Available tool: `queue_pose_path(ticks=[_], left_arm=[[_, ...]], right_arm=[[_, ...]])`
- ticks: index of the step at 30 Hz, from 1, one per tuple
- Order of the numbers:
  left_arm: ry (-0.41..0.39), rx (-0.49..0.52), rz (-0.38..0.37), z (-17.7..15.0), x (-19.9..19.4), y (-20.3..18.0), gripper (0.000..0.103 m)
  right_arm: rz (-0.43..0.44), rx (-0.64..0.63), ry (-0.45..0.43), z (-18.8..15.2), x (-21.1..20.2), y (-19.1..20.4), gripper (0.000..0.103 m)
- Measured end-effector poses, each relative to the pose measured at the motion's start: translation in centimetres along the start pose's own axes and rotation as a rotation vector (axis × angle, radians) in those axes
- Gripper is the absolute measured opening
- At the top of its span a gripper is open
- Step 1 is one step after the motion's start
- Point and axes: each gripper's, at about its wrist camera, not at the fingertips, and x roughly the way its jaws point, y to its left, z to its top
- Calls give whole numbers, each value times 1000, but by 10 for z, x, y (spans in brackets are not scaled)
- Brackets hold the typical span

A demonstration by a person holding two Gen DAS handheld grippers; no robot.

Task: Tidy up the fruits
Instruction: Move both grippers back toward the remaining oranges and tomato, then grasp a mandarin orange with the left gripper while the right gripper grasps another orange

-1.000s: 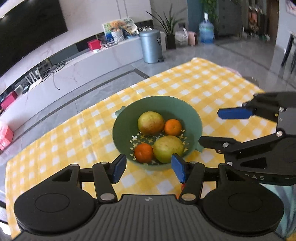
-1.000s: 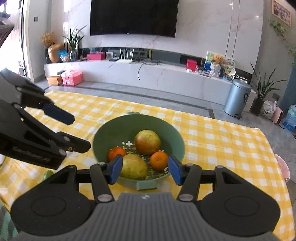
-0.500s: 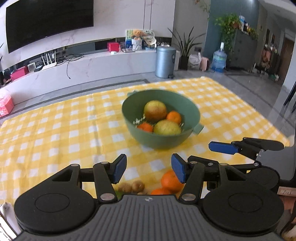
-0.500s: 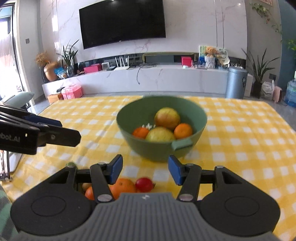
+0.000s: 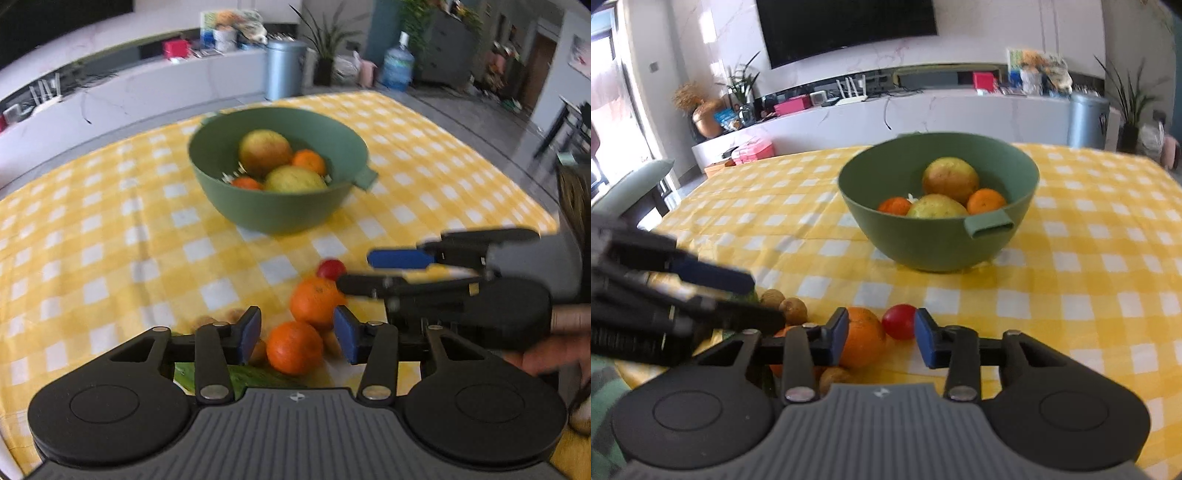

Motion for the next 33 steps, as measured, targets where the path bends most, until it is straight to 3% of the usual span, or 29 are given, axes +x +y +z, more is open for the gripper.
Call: queue_pose_path(ticks=[6, 11, 23, 29, 33], left_arm=[[48, 62, -7, -6, 11, -9, 54], [84, 94, 37, -10, 24, -15, 52], [80, 211, 147, -17, 34, -35, 49], [58, 206, 147, -20, 32, -35, 46], [34, 170, 145, -19, 28, -31, 45]], right_arm=[[-10, 56, 12, -1, 4, -10, 35], [5, 47, 24, -3, 6, -9, 35], [44, 40, 50, -6, 12, -5, 36], [53, 50, 51, -6, 14, -5, 37], [41, 61, 47, -6, 13, -7, 44]])
